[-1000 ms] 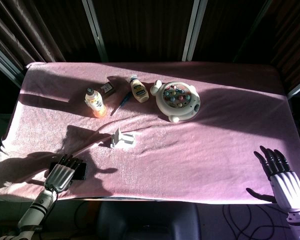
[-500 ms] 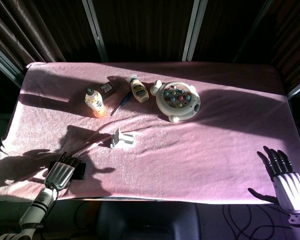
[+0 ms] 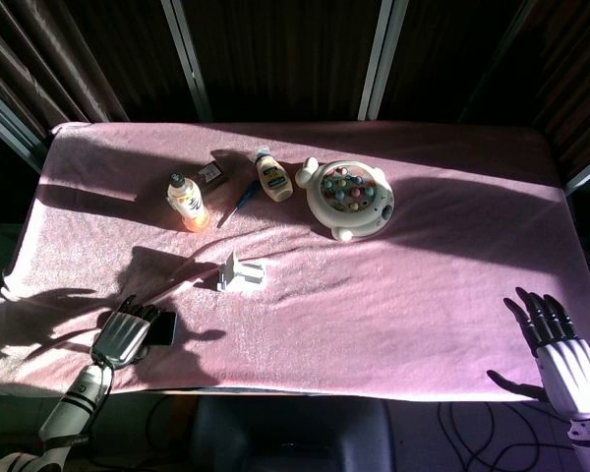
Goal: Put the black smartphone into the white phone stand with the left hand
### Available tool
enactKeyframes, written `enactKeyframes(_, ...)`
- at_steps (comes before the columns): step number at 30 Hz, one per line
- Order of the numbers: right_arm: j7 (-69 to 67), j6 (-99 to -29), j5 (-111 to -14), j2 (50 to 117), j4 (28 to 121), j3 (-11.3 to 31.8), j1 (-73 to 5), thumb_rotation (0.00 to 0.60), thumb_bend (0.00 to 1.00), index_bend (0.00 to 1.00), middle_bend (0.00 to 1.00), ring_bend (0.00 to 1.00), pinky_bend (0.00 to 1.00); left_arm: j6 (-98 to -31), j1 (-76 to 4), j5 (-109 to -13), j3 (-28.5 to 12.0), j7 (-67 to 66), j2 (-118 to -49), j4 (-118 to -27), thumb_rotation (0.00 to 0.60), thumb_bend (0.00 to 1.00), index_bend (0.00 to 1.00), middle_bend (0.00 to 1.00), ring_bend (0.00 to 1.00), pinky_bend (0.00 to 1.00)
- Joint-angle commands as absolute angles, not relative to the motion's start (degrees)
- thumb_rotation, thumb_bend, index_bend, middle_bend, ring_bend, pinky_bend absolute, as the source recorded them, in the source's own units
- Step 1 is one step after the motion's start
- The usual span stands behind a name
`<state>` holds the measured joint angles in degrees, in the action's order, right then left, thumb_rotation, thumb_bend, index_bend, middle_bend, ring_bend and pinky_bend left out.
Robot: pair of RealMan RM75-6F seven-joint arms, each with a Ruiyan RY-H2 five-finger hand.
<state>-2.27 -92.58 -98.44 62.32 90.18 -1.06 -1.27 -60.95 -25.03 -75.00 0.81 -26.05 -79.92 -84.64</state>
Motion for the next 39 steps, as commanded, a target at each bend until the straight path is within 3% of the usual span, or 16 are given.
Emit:
enactKeyframes(1, -2.3, -92.6, -98.4, 62.3, 90.1, -1.1, -1.2, 0.6, 0.23, 0.0, 0.0, 0.0, 0.0, -69.5, -22.8, -81.8, -0.3, -16.7, -83.2, -79.5, 0.6, 0.38, 0.71, 0.92, 0.48, 0.13)
enactKeyframes(9, -3.3, -92.9, -98.3, 62.0, 90.0, -1.1, -1.1, 0.6, 0.23, 0.0, 0.0, 0.0, 0.0, -77.0, -22.1, -88.3, -2.2, 7.1, -82.5, -77.8, 0.6, 0.4, 0.7, 0.92, 0.46, 0.06)
enactKeyframes(13, -3.1, -92.7, -98.7, 62.1, 89.9, -1.3, -1.2, 0.6, 0.23, 0.0, 0.0, 0.0, 0.0, -75.1, -23.5, -88.2, -3.4, 21.1, -80.2, -82.5, 0.6, 0.4, 0.72, 0.94, 0.46, 0.06)
enactKeyframes(20, -3.3, -91.5, -99.0, 61.8, 90.1, -1.6, -1.8, 0.6, 0.23, 0.0, 0.0, 0.0, 0.0, -74.2, -26.3, -85.8, -8.1, 23.5, -82.4, -87.2, 0.6, 0.41, 0.73, 0.95, 0.46, 0.05)
enactKeyframes(32, -5.1, -90.1, -99.7, 61.0, 89.9, -2.3, -2.6, 0.6, 0.23, 0.0, 0.0, 0.0, 0.0, -68.5, -32.9, -81.5, -13.1, 29.1, -93.9, -73.8, 0.6, 0.41, 0.73, 0.95, 0.46, 0.04)
enactKeyframes(39, -5.6, -90.5, -99.9, 60.9, 89.8, -2.4, -2.6, 0.6, 0.23, 0.0, 0.0, 0.0, 0.0, -67.7, -34.4, -80.1, -14.1, 30.9, -97.5, -68.7, 0.6, 0.41, 0.74, 0.95, 0.46, 0.03)
